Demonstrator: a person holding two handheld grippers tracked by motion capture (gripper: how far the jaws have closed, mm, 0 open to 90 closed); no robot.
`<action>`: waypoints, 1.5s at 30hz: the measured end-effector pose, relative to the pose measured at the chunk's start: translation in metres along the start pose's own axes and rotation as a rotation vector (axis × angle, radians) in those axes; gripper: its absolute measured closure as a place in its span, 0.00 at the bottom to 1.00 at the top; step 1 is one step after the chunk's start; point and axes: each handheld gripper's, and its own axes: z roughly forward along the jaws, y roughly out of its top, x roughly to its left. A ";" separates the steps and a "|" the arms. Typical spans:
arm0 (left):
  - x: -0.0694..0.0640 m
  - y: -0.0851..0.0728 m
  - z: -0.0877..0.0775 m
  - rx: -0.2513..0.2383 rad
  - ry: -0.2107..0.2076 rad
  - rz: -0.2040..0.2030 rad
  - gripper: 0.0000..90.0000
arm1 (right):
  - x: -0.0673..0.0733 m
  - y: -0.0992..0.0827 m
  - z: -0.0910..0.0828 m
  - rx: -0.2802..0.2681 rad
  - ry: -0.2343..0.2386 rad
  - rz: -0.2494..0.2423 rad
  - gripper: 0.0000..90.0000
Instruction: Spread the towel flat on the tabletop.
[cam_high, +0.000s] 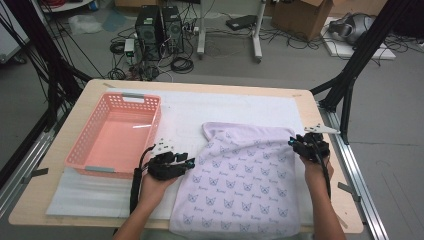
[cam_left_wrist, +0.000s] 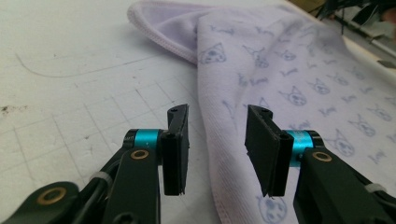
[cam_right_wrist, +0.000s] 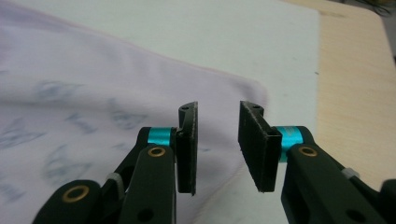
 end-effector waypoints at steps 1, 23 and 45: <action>0.000 0.003 0.004 -0.001 0.004 0.000 0.67 | 0.004 -0.001 -0.005 -0.005 0.016 -0.016 0.74; 0.006 0.034 0.089 0.079 0.048 -0.061 0.59 | 0.029 -0.034 -0.038 -0.035 0.209 -0.119 0.73; 0.035 0.048 0.063 0.028 0.357 -0.041 1.00 | 0.026 -0.037 -0.039 -0.032 0.207 -0.111 0.73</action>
